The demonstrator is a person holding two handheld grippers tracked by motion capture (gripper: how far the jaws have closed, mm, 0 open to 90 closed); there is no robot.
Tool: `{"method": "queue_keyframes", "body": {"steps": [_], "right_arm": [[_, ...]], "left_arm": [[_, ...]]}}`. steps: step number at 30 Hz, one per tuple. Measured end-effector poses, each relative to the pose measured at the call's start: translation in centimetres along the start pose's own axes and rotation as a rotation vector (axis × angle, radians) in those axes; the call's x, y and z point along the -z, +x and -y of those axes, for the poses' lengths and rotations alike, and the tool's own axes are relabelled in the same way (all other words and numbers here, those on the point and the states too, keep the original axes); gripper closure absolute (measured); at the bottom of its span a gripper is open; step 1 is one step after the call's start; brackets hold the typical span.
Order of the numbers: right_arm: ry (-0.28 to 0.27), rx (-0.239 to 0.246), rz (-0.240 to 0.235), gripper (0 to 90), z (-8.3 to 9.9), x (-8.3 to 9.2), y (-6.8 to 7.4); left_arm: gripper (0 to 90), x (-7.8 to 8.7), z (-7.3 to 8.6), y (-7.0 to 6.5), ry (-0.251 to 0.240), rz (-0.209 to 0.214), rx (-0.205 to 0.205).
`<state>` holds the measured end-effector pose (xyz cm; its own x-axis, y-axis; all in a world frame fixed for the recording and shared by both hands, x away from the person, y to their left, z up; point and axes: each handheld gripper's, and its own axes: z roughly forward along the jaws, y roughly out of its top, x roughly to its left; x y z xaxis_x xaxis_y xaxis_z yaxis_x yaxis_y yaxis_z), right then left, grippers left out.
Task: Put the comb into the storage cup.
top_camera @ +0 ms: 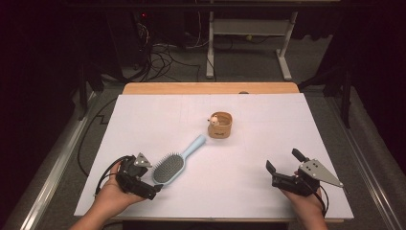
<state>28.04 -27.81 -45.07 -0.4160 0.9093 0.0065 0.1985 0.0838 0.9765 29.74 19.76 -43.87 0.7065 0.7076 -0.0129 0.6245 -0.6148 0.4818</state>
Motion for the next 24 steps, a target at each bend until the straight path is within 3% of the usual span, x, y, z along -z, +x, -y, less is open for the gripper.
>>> {"method": "queue_keyframes", "body": {"steps": [8,24], "right_arm": [[0.003,0.001,0.001,1.6,0.0,-0.1,0.1],[0.000,0.000,-0.001,1.6,0.0,0.0,0.0]], "left_arm": [[0.2,-1.0,-1.6,0.0,0.049,0.020,-0.003],[0.3,-2.9,-4.6,-0.7,0.121,-0.001,-0.039]]}}
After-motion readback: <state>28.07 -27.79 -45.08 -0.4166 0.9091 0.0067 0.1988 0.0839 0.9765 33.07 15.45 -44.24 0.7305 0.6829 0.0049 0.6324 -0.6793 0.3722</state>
